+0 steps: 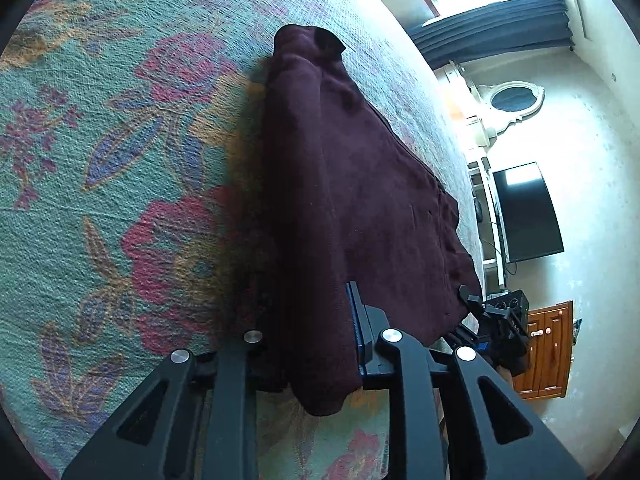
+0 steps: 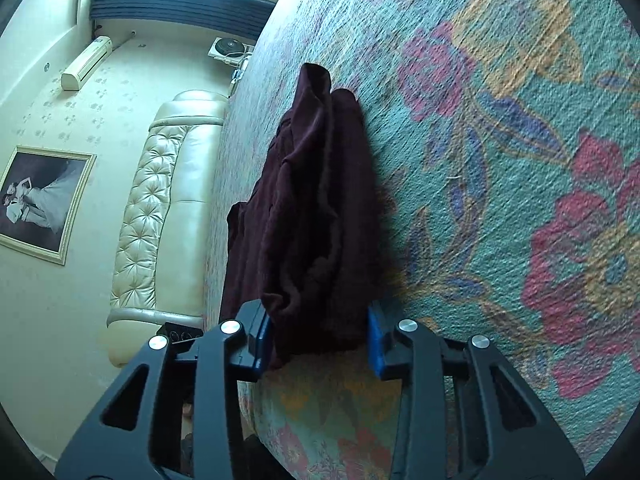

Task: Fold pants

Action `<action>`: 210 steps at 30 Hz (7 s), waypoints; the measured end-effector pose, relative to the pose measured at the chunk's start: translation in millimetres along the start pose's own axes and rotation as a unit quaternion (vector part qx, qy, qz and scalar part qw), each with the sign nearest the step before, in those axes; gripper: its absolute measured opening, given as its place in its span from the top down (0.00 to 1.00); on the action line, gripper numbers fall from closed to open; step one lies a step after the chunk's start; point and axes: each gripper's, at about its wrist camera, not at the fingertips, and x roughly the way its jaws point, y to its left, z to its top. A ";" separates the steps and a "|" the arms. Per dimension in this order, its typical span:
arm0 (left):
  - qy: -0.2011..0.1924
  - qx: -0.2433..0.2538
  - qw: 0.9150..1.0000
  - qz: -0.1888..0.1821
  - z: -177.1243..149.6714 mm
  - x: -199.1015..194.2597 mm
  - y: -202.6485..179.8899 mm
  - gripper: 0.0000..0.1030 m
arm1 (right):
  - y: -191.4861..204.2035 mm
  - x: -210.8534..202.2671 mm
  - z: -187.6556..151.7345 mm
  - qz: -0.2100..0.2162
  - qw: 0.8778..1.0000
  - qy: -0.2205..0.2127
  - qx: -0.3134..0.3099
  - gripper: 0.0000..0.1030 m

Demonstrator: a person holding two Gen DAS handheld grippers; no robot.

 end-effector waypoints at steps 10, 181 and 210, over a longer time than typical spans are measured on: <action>-0.007 0.010 1.000 0.018 -6.2 -9.1 -7.3 0.79 | 11.7 -6.3 -9.9 -0.006 1.000 -0.001 -0.010 0.66; -0.125 0.135 0.945 0.272 -163.2 -66.9 -59.7 0.17 | 45.5 -94.3 -191.0 -0.325 0.910 -0.085 -0.243 0.15; -0.143 0.195 0.912 0.331 -182.5 -58.2 -81.6 0.17 | 43.1 -76.8 -204.0 -0.325 0.908 -0.064 -0.258 0.14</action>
